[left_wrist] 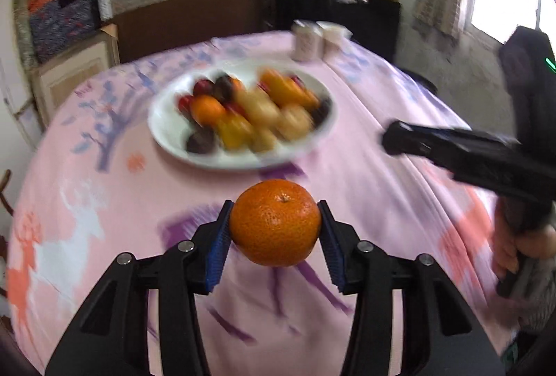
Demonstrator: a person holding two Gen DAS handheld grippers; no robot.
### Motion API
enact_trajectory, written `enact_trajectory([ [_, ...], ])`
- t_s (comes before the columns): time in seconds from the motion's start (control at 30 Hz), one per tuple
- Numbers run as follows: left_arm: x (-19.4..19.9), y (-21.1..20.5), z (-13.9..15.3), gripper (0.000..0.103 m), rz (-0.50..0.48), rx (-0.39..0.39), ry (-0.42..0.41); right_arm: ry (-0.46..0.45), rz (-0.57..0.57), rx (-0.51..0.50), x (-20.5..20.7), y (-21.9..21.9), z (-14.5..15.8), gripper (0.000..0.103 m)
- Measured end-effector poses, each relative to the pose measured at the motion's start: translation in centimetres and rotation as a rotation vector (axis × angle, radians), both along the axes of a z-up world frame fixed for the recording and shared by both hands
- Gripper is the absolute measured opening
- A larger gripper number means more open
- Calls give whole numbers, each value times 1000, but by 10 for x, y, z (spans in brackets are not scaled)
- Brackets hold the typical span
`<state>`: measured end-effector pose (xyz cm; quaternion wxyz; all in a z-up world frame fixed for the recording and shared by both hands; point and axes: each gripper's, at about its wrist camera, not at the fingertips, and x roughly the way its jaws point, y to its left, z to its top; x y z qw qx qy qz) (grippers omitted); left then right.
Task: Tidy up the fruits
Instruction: 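Place the orange on the plate with the left gripper while the right places a dark plum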
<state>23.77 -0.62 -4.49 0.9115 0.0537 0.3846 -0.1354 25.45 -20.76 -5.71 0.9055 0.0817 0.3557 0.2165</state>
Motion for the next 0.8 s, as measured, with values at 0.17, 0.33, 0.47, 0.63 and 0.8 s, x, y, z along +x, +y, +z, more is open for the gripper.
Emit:
enact_trajectory([
  [0.17,76,22,20,46,117,-29,-48,-94,-38,-62,46,16,35,31],
  [0.33,137,30,4,46,177,-15,-30,-79,-48,-71,106,34,35,31],
  [0.47,164,36,-15,47,200,-21,-10,-50,-48,-90,145,51,21,31],
  [0.63,172,39,-24,48,206,-8,-12,-13,-55,-80,165,63,3,31],
  [0.8,166,38,-20,57,221,-10,-43,-10,-71,-71,162,65,1,42],
])
